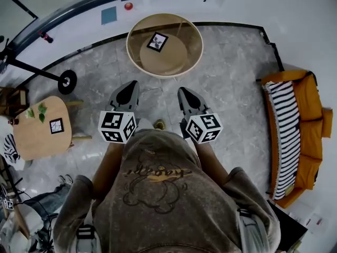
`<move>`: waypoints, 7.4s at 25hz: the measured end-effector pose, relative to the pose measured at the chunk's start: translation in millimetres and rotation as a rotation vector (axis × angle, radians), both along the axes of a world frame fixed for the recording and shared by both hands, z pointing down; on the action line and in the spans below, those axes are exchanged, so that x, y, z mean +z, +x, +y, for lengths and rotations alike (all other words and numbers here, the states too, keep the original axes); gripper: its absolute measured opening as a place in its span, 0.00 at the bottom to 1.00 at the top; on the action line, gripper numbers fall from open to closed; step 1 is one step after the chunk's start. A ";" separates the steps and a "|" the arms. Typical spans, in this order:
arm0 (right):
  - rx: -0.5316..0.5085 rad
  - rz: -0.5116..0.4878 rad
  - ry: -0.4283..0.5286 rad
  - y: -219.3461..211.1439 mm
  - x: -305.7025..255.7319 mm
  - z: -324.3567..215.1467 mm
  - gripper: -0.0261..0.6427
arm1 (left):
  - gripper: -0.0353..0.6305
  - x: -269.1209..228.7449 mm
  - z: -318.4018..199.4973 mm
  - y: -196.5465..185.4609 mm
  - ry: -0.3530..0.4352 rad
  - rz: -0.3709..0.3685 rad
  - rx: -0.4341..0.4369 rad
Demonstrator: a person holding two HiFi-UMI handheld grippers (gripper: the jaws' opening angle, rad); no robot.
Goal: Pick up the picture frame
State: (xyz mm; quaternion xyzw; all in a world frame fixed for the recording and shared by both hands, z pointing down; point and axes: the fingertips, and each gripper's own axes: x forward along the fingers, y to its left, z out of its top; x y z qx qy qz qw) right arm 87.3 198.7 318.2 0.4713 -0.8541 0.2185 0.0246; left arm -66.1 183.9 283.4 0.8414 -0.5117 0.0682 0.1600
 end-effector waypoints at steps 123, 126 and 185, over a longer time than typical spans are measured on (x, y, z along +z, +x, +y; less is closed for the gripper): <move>0.070 0.075 -0.270 -32.2 306.3 -452.8 0.07 | 0.08 335.8 -464.0 10.6 -0.288 -0.042 0.158; 0.080 0.081 -0.264 -30.9 307.0 -452.4 0.07 | 0.08 337.6 -461.8 12.7 -0.290 -0.050 0.170; 0.110 0.077 -0.658 -35.4 479.1 -440.0 0.29 | 0.31 517.5 -457.9 23.3 -0.636 -0.167 0.191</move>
